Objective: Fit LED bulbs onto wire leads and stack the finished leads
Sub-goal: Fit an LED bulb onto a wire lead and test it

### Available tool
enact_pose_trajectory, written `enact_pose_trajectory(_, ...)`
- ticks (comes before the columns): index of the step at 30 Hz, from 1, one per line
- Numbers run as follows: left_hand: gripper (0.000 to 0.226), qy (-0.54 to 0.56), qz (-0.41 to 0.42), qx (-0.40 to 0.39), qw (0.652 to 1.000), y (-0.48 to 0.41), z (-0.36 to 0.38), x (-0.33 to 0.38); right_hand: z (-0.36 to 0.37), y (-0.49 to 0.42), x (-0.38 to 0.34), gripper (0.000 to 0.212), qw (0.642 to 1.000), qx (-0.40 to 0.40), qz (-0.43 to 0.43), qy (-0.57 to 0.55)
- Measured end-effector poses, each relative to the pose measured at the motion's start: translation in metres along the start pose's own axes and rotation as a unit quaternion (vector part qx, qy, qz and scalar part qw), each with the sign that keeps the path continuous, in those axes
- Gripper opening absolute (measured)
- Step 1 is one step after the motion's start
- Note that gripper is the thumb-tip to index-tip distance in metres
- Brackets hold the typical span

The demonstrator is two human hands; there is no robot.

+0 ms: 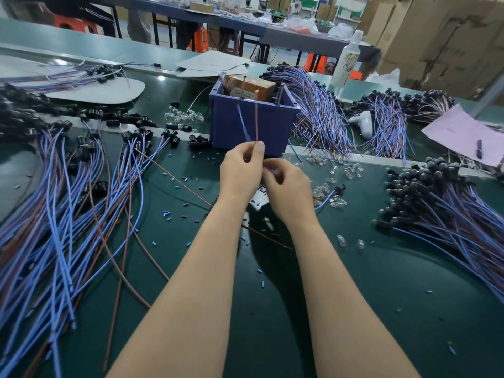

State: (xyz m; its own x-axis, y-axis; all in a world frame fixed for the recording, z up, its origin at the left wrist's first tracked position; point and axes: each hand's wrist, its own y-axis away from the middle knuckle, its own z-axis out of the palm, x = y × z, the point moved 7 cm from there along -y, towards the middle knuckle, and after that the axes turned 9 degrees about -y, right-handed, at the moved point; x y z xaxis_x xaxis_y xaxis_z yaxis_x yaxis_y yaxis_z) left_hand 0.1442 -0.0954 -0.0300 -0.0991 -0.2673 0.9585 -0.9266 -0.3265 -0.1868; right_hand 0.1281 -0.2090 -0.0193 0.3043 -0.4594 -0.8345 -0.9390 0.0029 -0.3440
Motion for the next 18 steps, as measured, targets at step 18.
enact_pose_trajectory(18,0.066,-0.141,0.036,0.336,0.931,0.024,-0.085,0.022,-0.069,-0.006,0.069,0.038,0.953,0.073,0.186,0.23)
